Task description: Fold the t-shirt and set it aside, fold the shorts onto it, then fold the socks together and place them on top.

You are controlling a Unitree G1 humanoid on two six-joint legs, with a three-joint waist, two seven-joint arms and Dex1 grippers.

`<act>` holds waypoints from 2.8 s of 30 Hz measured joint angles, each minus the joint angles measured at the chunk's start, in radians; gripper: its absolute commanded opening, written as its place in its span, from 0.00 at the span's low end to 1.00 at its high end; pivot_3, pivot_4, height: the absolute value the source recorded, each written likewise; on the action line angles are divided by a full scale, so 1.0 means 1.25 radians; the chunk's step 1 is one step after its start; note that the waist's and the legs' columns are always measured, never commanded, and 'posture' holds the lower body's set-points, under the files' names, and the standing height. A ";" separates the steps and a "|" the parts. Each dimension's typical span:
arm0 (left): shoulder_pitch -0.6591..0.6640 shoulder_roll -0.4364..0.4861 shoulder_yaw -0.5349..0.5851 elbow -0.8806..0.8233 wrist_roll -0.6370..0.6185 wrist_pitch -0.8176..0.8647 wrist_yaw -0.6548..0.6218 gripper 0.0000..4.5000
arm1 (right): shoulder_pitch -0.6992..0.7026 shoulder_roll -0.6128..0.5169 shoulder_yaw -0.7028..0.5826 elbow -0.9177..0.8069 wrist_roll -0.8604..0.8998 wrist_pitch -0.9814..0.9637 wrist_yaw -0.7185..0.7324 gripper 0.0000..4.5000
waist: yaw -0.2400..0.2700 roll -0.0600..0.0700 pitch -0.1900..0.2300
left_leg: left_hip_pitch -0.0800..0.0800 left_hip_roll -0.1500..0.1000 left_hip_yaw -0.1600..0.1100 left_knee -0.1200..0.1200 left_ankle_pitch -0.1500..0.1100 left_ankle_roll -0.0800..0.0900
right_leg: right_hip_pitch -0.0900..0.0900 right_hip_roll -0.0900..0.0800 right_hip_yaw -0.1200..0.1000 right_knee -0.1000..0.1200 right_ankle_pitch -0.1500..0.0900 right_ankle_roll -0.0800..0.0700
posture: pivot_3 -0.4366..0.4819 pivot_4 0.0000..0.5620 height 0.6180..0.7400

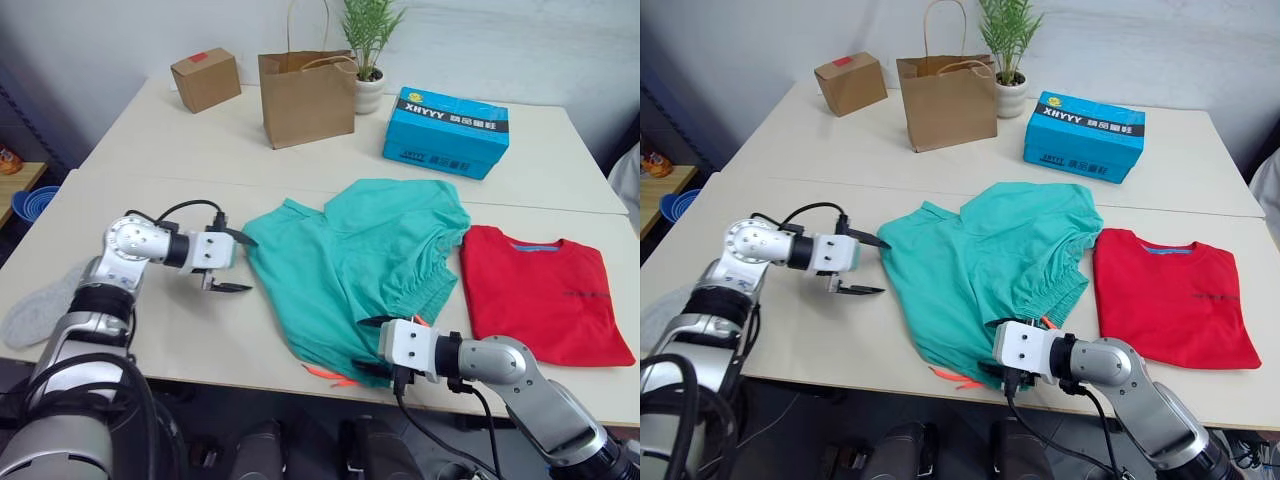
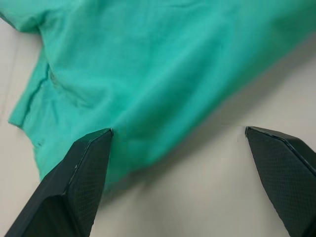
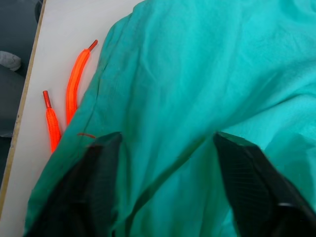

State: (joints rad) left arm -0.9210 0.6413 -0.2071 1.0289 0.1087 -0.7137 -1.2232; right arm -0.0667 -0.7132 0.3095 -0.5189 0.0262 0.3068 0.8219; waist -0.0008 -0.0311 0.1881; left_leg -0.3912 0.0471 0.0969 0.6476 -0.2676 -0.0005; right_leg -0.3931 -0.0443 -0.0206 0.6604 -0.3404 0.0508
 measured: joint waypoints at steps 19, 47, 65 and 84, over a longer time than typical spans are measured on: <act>0.457 0.165 0.032 -0.637 -0.303 0.519 -0.221 0.00 | 0.007 -0.106 -0.196 0.071 0.190 -0.102 0.197 0.00 | -0.037 0.002 -0.001 | 0.003 0.002 -0.001 -0.002 -0.001 -0.002 | 0.001 0.001 0.001 0.001 -0.001 -0.001 | 0.48 0.27 1.00; 0.466 0.026 0.342 -1.059 -0.808 1.290 0.392 0.00 | 0.212 -0.080 -0.244 -0.122 0.251 -0.081 0.118 0.99 | -0.020 0.000 -0.001 | 0.003 0.001 -0.002 -0.001 -0.001 -0.004 | 0.002 0.001 0.002 0.000 -0.001 -0.001 | 0.48 0.27 1.00; 0.353 -0.005 0.340 -1.001 -0.843 1.407 0.455 0.00 | 0.041 0.047 0.000 -0.111 0.113 0.165 -0.075 0.73 | -0.022 -0.001 -0.001 | 0.002 0.001 -0.001 -0.002 0.000 -0.005 | 0.001 0.001 0.002 0.000 -0.001 -0.001 | 0.48 0.27 1.00; 0.552 0.179 0.349 -1.022 -0.742 1.251 0.245 0.00 | 0.130 -0.144 -0.223 -0.035 0.166 -0.006 0.114 0.00 | -0.023 0.000 0.000 | 0.002 0.001 0.000 -0.006 -0.001 -0.006 | 0.000 0.001 0.002 -0.002 -0.003 -0.004 | 0.48 0.27 1.00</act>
State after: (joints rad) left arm -0.2314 0.8645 0.2298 -0.2488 -0.8185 0.8498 -0.9172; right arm 0.0958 -0.8931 0.0306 -0.5622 0.2337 0.2993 0.9646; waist -0.0293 -0.0314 0.1878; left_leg -0.3881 0.0488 0.0966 0.6403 -0.2688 -0.0080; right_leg -0.3931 -0.0434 -0.0183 0.6577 -0.3436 0.0462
